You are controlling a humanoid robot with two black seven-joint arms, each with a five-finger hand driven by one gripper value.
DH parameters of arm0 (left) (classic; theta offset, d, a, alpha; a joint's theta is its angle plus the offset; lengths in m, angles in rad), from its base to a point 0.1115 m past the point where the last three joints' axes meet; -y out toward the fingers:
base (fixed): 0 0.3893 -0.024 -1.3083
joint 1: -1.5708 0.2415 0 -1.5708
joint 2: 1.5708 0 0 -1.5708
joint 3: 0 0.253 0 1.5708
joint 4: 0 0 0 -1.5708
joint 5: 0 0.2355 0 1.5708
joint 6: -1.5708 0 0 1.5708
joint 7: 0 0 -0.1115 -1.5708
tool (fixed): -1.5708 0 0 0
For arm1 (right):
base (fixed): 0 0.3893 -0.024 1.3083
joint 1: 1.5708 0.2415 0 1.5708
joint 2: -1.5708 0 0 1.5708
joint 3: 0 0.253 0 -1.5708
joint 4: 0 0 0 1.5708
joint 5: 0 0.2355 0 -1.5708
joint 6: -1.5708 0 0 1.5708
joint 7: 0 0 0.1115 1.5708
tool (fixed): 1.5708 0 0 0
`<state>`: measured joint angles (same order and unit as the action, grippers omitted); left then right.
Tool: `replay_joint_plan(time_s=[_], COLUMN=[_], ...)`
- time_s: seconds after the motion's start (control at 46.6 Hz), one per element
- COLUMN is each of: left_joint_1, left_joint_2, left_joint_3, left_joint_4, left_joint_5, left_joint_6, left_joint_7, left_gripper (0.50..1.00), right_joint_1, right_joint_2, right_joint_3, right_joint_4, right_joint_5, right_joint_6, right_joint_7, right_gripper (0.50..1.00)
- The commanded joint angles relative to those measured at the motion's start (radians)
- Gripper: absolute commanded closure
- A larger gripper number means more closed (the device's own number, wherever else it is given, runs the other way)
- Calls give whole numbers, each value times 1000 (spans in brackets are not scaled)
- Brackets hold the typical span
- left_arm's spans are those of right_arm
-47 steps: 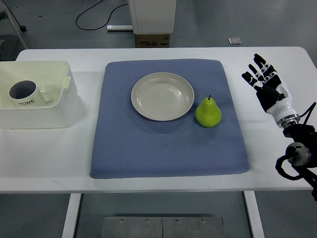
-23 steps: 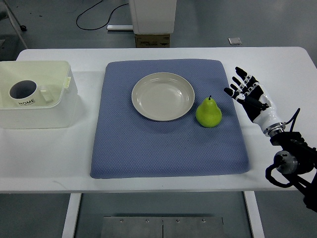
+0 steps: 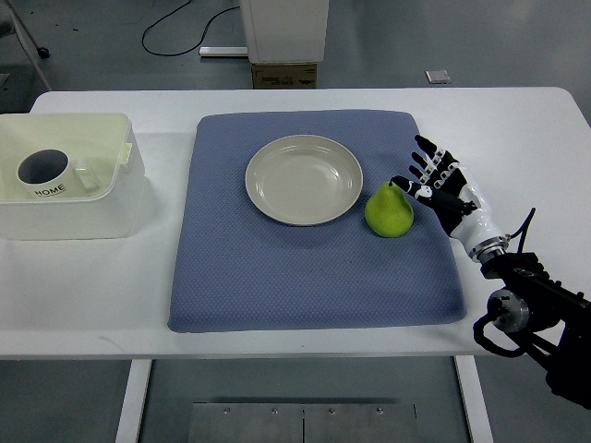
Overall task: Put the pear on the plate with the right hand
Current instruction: 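Move the open right hand toward the green pear beside the plate, then close the right hand fingers around the green pear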
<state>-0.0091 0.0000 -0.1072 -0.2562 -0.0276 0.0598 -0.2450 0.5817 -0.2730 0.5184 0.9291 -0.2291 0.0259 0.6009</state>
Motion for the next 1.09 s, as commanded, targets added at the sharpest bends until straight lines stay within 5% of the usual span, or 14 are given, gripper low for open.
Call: replay_joint_plan(time_s=[0.0,1.072], left_joint_1=[0,0], left_joint_2=[0,0], left_joint_3=[0,0], left_joint_4=[0,0], left_joint_5=[0,0], left_joint_6=[0,0], left_joint_7=[1,1], left_gripper=[500,500], right_joint_1=[0,3], right_joint_2=[9,100], right_joint_3=[-9,69], right_joint_4=[-10,-76], right_joint_5=[-1,10], right_joint_6=[0,0], right_joint_7=[5,10], right_gripper=[500,500])
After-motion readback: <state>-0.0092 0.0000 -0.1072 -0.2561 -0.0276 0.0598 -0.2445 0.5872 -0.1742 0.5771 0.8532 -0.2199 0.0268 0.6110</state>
